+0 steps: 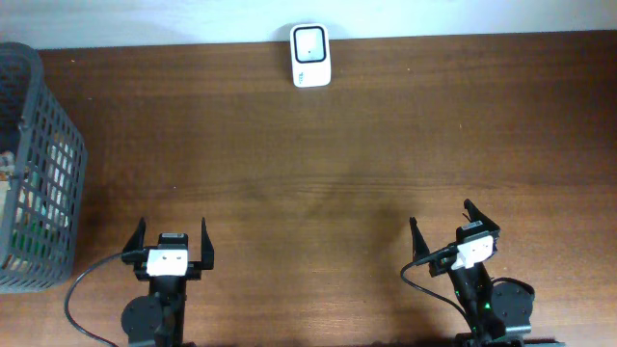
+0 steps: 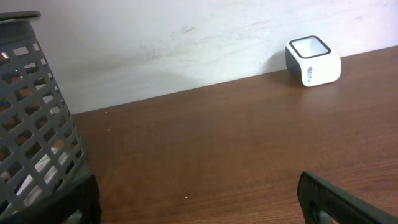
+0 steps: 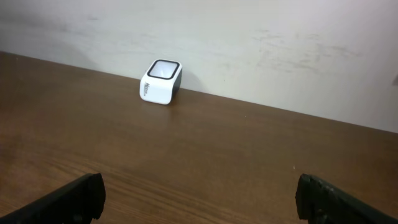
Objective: Scan the item barcode
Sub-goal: 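Move the left gripper over the grey basket, then reach into the basket and grasp the green-lidded Knorr jar with left gripper, then lift the jar out and carry it toward the white scanner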
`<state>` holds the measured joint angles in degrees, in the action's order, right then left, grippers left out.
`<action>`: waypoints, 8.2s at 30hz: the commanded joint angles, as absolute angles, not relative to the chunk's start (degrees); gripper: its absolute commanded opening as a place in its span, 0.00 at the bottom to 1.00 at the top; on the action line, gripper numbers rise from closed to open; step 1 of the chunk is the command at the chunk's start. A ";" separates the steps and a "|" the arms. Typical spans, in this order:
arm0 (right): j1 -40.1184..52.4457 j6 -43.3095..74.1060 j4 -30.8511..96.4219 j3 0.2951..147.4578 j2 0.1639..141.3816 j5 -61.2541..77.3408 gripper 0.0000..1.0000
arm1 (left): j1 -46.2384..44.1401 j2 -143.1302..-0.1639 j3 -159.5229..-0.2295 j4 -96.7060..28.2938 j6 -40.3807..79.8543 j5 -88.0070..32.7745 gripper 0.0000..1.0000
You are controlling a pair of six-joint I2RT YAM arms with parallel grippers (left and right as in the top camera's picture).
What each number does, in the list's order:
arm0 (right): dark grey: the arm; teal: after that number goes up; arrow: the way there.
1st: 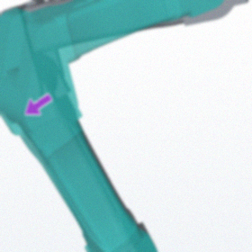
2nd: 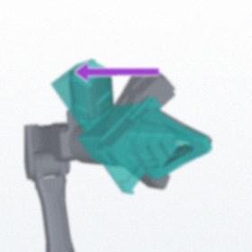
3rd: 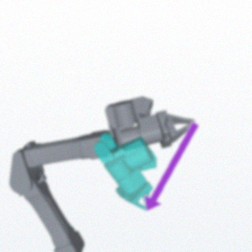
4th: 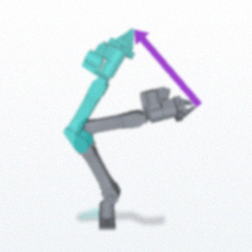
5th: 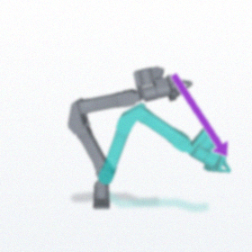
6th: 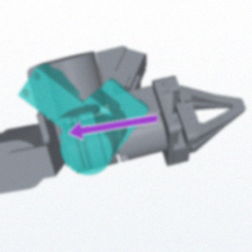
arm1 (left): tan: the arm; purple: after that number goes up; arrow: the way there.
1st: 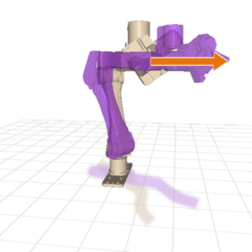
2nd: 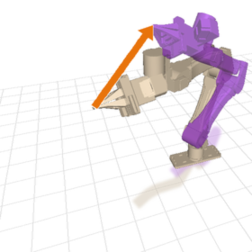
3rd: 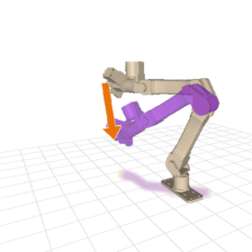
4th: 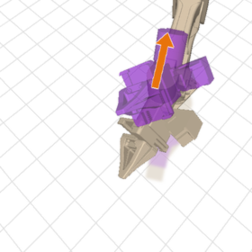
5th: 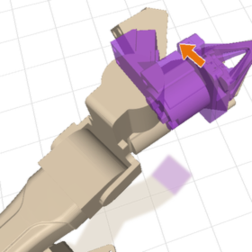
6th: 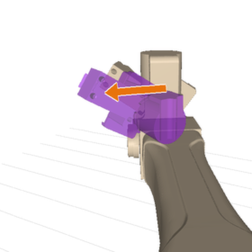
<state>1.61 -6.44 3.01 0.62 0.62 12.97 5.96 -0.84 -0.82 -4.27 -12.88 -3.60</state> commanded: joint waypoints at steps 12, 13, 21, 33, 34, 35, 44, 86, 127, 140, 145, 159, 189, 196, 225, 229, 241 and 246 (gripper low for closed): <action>1.87 -6.57 3.29 0.32 0.40 12.91 0.98 | 5.69 -0.34 -0.51 -4.36 -13.80 -3.77 0.99; 1.87 -6.57 3.29 0.32 0.40 12.91 0.98 | 5.69 -0.36 -0.51 -4.36 -13.80 -3.77 0.99; 1.87 -6.57 3.27 0.32 0.40 12.91 0.98 | 5.69 -0.34 -0.51 -4.38 -13.80 -3.81 0.99; 1.87 -6.57 3.29 0.32 0.40 12.91 0.98 | 5.69 -0.36 -0.54 -4.64 -13.30 -1.69 0.99; 1.87 -6.57 3.29 0.32 0.40 12.91 0.98 | 5.69 -0.36 -0.56 -4.62 -12.73 -1.72 0.99; 1.87 -6.57 3.29 0.32 0.40 12.91 0.98 | 5.69 -0.36 -0.67 -4.84 -11.90 -1.72 0.99; 1.87 -6.57 3.29 0.32 0.40 12.91 0.98 | 5.69 -4.19 -7.75 -8.75 -9.67 -2.31 0.99; 1.87 -6.57 3.29 0.32 0.40 12.91 0.98 | 38.81 -83.64 -114.32 -60.77 21.34 -0.93 0.99; 1.87 -6.57 3.29 0.32 0.40 12.91 0.98 | 52.18 -119.11 -103.26 -77.30 22.61 6.90 0.96; 1.87 -6.57 3.29 0.32 0.40 12.91 0.98 | 51.55 -119.02 -102.72 -74.24 20.88 3.88 0.96; 1.87 -6.57 3.29 0.32 0.40 12.91 0.98 | 51.40 -118.28 -103.26 -75.11 19.64 3.25 0.96; 1.87 -6.57 3.27 0.32 0.40 12.91 0.98 | 51.37 -118.28 -95.53 -72.23 18.35 3.42 0.76; 1.87 -6.57 3.29 0.32 0.40 12.91 0.98 | 41.32 -116.79 -165.40 -96.71 18.57 -14.41 0.40; 1.87 -6.57 3.29 0.32 0.40 12.91 0.98 | 14.50 -112.71 -170.52 -96.71 16.82 -13.63 0.41; 1.87 -6.57 3.29 0.32 0.40 12.91 0.98 | -26.94 -112.92 -89.89 -50.98 20.32 4.62 0.45; 1.87 -6.57 3.27 0.32 0.40 12.91 0.98 | -28.58 -112.92 -87.68 -48.16 20.29 5.02 0.45; 1.87 -6.57 3.27 0.32 0.40 12.91 0.98 | -33.01 -112.92 -86.04 -48.21 22.68 6.24 0.80; 1.87 -6.57 3.27 0.32 0.40 12.91 0.98 | -32.84 -112.88 -87.11 -48.56 22.70 6.28 0.91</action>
<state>1.61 -6.46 3.03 0.62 0.69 12.97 -32.99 -114.02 -86.30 -48.34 21.85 5.26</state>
